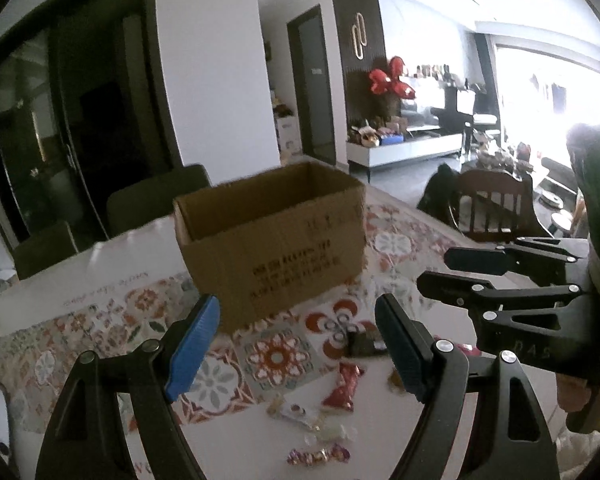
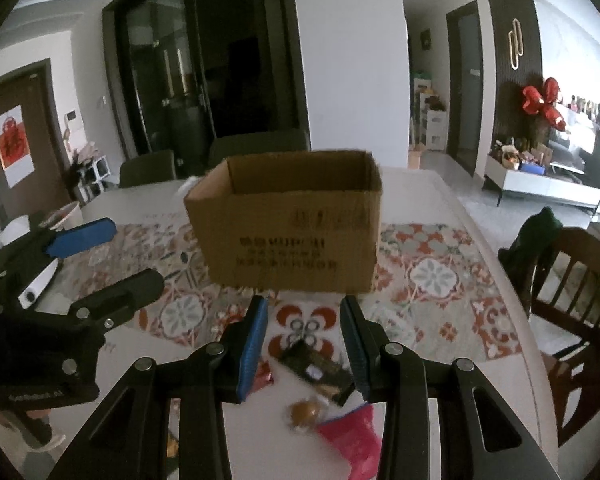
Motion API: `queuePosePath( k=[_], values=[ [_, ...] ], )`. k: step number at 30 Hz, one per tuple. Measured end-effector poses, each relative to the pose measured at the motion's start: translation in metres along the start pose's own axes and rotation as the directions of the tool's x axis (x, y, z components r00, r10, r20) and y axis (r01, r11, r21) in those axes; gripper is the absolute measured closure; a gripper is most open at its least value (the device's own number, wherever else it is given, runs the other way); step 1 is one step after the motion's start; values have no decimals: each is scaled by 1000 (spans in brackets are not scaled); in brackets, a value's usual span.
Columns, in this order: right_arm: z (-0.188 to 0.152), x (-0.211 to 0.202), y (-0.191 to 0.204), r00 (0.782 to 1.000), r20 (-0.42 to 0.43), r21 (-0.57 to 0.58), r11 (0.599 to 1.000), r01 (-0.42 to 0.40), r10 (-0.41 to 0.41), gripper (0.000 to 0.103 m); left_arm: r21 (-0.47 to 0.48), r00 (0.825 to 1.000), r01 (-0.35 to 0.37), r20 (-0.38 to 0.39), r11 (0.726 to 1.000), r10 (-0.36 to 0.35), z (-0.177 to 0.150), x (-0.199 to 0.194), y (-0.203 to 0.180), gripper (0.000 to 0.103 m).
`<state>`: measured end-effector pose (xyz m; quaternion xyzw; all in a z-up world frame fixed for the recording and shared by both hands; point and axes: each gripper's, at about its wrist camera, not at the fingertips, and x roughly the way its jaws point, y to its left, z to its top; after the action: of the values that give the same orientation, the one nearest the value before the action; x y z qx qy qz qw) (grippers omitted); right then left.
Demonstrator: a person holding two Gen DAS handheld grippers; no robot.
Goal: Organize snacks
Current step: 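Move left tool to the red wrapped bar while right tool reaches the gold foil ball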
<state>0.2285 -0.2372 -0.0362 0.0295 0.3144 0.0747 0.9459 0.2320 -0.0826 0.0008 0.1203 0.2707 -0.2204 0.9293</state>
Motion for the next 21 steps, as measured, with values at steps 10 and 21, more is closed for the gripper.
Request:
queuePosePath(
  k=[10,21],
  values=[
    [-32,17,1,994,-110,31,999,-21,24,64,11,995,38,-98,999,-37,-29,20,-7,23],
    [-59,44,-3,976,-212,54,998,-32,43,64,10,981,80,-181,997,-77,-52,46,-9,23]
  ],
)
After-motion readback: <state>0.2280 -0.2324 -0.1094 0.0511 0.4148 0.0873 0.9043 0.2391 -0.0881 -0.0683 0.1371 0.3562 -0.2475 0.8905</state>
